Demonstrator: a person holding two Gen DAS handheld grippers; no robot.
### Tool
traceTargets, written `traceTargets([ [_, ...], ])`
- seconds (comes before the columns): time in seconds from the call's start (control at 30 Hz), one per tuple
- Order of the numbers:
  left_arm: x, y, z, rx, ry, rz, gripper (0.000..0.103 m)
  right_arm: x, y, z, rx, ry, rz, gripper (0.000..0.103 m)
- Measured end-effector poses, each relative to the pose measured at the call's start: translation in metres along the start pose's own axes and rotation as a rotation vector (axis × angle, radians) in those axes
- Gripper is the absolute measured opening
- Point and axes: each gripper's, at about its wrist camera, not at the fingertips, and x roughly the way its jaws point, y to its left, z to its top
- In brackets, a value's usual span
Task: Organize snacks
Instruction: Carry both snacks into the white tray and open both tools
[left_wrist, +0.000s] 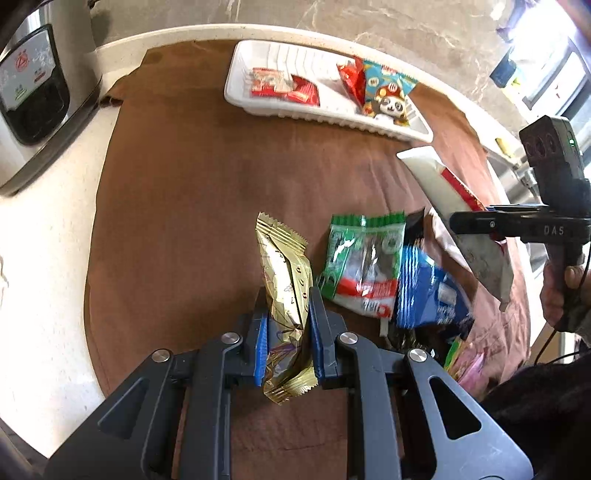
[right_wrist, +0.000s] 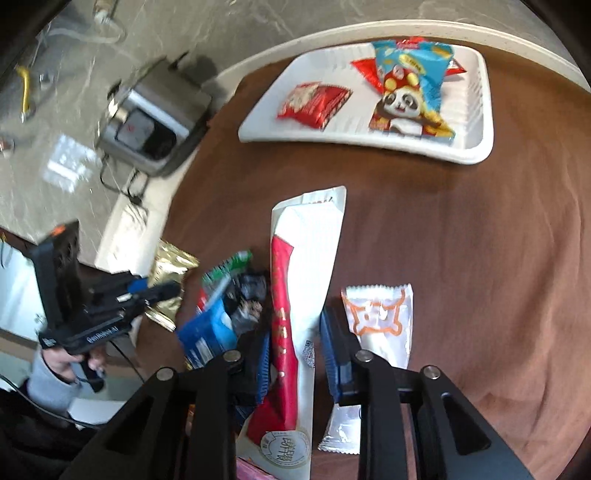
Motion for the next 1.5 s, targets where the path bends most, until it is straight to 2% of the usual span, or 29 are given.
traceTargets([
  [0.2,-0.005,0.005,0.036,0.014,-0.037,-0.03,0.017,-0.015,-0.01,0.029,0.062,-0.069,0.041,0.027],
  [0.43,0.001,0.005,0.103,0.061,-0.089,-0.064,0.017,-0.022,-0.019,0.076,0.092,-0.154,0.045,0.027],
  [0.63,0.018,0.003,0.159,0.097,-0.108,-0.09,0.017,-0.008,-0.013,0.12,0.104,-0.189,0.06,0.027],
  [0.83,0.046,0.011,0.212,0.091,-0.106,-0.116,0.017,0.015,-0.019,0.154,0.163,-0.209,0.091,0.027],
  [1.07,0.077,0.022,0.245,0.108,-0.096,-0.09,0.017,0.037,-0.023,0.186,0.175,-0.232,0.066,0.027],
  [1.27,0.103,0.029,0.264,0.107,-0.089,-0.05,0.018,0.06,-0.022,0.205,0.167,-0.233,-0.004,0.03],
  [1.37,0.113,0.031,0.267,0.106,-0.081,-0.016,0.021,0.063,-0.02,0.21,0.154,-0.238,-0.03,0.038],
  [1.43,0.115,0.031,0.27,0.103,-0.094,0.001,0.028,0.06,-0.015,0.211,0.135,-0.252,-0.04,0.045],
  [1.5,0.112,0.03,0.272,0.107,-0.119,0.0,0.046,0.051,-0.008,0.209,0.105,-0.286,-0.057,0.051],
])
